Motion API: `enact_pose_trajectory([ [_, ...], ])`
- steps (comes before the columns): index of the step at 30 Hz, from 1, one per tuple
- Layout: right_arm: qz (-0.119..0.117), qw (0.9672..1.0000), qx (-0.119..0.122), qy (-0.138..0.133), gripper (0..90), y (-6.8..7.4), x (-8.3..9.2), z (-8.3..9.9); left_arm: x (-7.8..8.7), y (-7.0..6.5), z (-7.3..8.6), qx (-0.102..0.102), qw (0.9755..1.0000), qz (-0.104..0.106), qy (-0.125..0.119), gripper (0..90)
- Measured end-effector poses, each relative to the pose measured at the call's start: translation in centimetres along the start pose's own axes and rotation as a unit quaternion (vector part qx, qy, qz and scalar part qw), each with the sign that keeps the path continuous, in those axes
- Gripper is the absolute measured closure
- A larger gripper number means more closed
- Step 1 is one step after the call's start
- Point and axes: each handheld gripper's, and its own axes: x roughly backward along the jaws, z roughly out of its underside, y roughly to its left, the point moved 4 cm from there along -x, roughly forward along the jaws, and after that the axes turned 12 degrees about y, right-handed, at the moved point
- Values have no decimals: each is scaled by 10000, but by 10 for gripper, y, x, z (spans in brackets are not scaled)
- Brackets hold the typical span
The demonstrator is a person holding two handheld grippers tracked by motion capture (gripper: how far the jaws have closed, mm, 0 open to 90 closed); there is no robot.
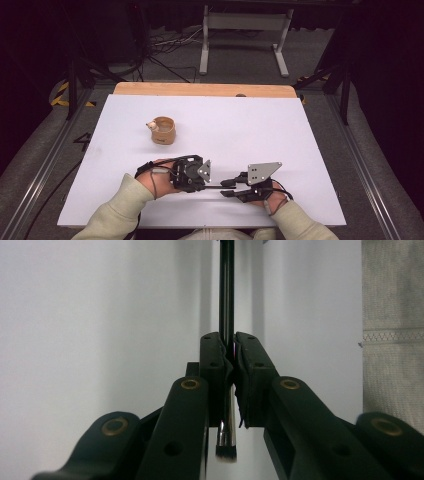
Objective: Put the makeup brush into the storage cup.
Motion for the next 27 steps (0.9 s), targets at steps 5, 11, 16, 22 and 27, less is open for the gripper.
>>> enact_pose_trajectory([
  [5, 59, 9999, -7, 95, 735, -1, 0, 1, 0, -1, 0, -3, 10000, -5, -11, 831],
  [11, 83, 9998, -18, 187, 806, -1, 0, 2, 1, -2, -1, 4, 10000, -19, -30, 831],
  [16, 93, 9997, -38, 233, 829, -1, 0, 2, 0, -3, -2, -29, 10000, -12, -62, 831],
  [22, 92, 9993, -29, 368, 835, -1, -2, 3, -1, -3, -2, -62, 10000, 10, -26, 831],
  [27, 64, 9992, -19, 406, 839, -1, -2, 2, -1, -3, -2, -65, 10000, 11, -28, 831],
])
